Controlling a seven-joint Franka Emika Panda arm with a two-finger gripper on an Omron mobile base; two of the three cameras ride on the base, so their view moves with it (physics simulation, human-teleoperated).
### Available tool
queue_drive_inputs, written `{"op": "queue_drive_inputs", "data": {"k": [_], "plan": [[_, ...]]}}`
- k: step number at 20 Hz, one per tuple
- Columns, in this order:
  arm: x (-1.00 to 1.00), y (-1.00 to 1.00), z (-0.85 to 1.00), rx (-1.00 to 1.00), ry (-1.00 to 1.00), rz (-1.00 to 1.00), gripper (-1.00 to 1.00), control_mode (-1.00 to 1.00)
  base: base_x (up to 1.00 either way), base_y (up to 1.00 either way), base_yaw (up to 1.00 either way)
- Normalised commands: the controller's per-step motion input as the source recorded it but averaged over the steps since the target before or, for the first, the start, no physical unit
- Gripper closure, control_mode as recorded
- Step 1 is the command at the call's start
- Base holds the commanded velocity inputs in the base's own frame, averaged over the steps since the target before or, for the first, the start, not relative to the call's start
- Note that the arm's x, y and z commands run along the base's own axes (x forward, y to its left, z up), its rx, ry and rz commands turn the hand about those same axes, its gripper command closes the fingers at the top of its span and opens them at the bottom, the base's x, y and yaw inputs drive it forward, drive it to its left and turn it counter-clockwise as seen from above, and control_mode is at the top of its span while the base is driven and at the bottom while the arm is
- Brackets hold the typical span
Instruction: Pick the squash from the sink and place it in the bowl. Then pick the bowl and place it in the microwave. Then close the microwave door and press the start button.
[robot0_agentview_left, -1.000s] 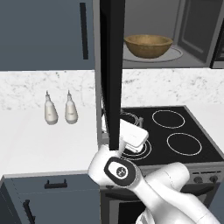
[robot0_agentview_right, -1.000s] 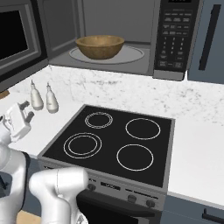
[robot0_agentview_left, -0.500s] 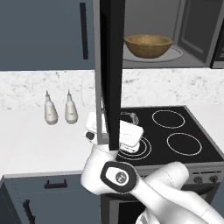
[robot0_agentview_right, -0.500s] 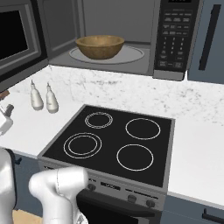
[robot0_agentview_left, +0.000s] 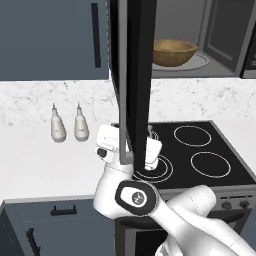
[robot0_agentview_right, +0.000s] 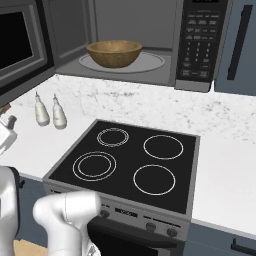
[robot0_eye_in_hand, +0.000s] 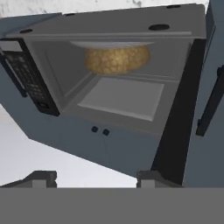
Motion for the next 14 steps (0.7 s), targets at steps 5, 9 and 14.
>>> {"op": "queue_drive_inputs", "data": {"k": [5,9,14], "plan": [[-0.61,-0.07,0.79,0.14,-0.1,0.01,-1.0,-1.0,0.0,0.0,0.0],[-0.31,0.03,-0.15,0.04,-0.02,0.03,-1.0,-1.0,0.0,0.0,0.0],[0.0,0.44,-0.31,0.05,0.0,0.11,-1.0,-1.0,0.0,0.0,0.0]]}}
